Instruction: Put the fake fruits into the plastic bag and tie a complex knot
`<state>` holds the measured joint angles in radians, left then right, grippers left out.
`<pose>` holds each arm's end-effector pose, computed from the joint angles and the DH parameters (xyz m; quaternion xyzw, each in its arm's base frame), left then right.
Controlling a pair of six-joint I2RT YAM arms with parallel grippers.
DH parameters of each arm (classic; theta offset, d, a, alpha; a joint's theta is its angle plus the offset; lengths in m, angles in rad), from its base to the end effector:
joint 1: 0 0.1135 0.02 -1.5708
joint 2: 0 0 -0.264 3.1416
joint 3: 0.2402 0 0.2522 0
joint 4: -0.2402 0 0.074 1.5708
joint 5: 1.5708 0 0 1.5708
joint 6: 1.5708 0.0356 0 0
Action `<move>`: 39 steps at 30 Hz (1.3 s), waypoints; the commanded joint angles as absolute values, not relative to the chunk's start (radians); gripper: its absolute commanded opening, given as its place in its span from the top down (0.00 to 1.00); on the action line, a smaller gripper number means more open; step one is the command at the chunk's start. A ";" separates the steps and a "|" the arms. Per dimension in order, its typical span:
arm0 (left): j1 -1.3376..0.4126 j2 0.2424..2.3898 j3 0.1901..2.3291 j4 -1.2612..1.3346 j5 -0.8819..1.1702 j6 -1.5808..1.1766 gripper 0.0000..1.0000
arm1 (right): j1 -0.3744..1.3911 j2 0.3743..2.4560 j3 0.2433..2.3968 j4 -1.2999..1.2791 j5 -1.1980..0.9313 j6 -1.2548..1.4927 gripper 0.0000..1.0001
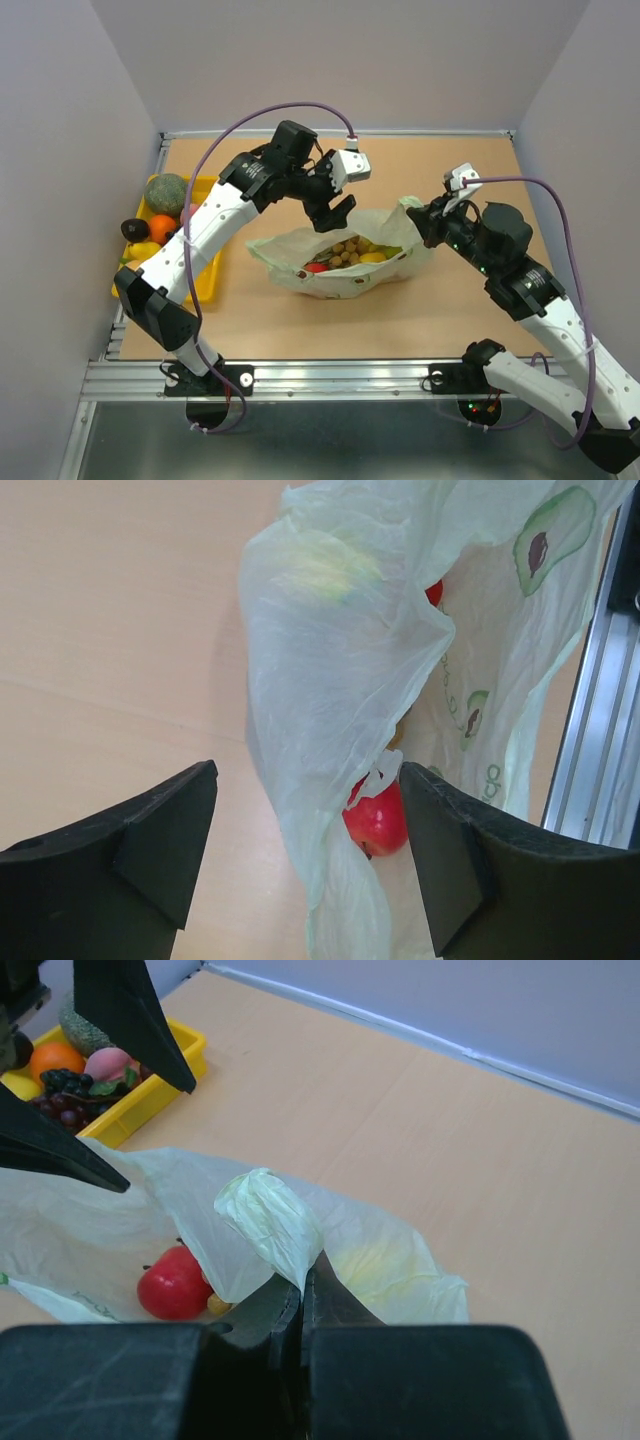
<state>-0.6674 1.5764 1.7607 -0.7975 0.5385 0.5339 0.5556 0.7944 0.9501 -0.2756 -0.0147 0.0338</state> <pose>0.2532 -0.2228 0.4212 0.5847 0.6365 -0.2652 0.4274 0.1497 0.0935 0.3860 -0.1977 0.7216 0.1980 0.6333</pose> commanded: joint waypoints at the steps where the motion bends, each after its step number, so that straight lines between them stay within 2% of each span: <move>1: -0.690 1.621 1.752 -0.830 0.528 0.629 0.14 | 0.549 0.776 0.924 -0.203 -0.006 0.018 1.00; 6: -0.692 1.641 1.724 -0.850 0.525 0.678 0.14 | 0.549 0.785 0.922 -0.195 0.034 0.026 1.00; 8: -0.692 1.650 1.721 -0.838 0.523 0.673 0.29 | 0.549 0.782 0.925 -0.195 0.031 0.015 1.00; 9: -0.692 1.664 1.741 -0.853 0.537 0.679 0.40 | 0.549 0.782 0.927 -0.195 0.032 0.011 1.00; 12: -0.692 1.680 1.770 -0.888 0.557 0.695 0.63 | 0.549 0.782 0.922 -0.196 0.047 0.011 1.00; 13: -0.692 1.681 1.790 -0.917 0.589 0.702 0.82 | 0.549 0.788 0.922 -0.196 0.052 0.011 1.00; 15: -0.692 1.678 1.812 -0.952 0.639 0.721 0.97 | 0.549 0.801 0.928 -0.193 0.058 0.011 1.00; 16: -0.692 1.675 1.824 -0.986 0.669 0.724 1.00 | 0.549 0.814 0.931 -0.190 0.070 0.011 0.99; 20: -0.699 1.652 1.839 -1.037 0.787 0.723 1.00 | 0.549 0.871 0.957 -0.147 0.164 0.020 1.00; 26: -0.721 1.646 1.755 -1.006 0.828 0.664 0.99 | 0.549 0.963 1.002 -0.094 0.221 0.112 0.99; 30: -0.729 1.640 1.695 -0.950 0.834 0.620 0.83 | 0.549 0.997 1.034 -0.083 0.259 0.173 1.00; 36: -0.730 1.663 1.674 -0.908 0.906 0.534 0.47 | 0.549 1.028 1.058 -0.081 0.310 0.221 1.00; 38: -0.729 1.674 1.669 -0.902 0.960 0.511 0.44 | 0.549 1.028 1.048 -0.078 0.308 0.229 1.00; 39: -0.729 1.677 1.663 -0.879 0.972 0.461 0.30 | 0.549 1.029 1.045 -0.077 0.307 0.230 1.00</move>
<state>-0.7246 1.6859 1.6756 -0.9306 0.8543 0.5682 0.5556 1.0294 0.9871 -0.1440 0.2699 0.1936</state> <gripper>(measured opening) 0.549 0.013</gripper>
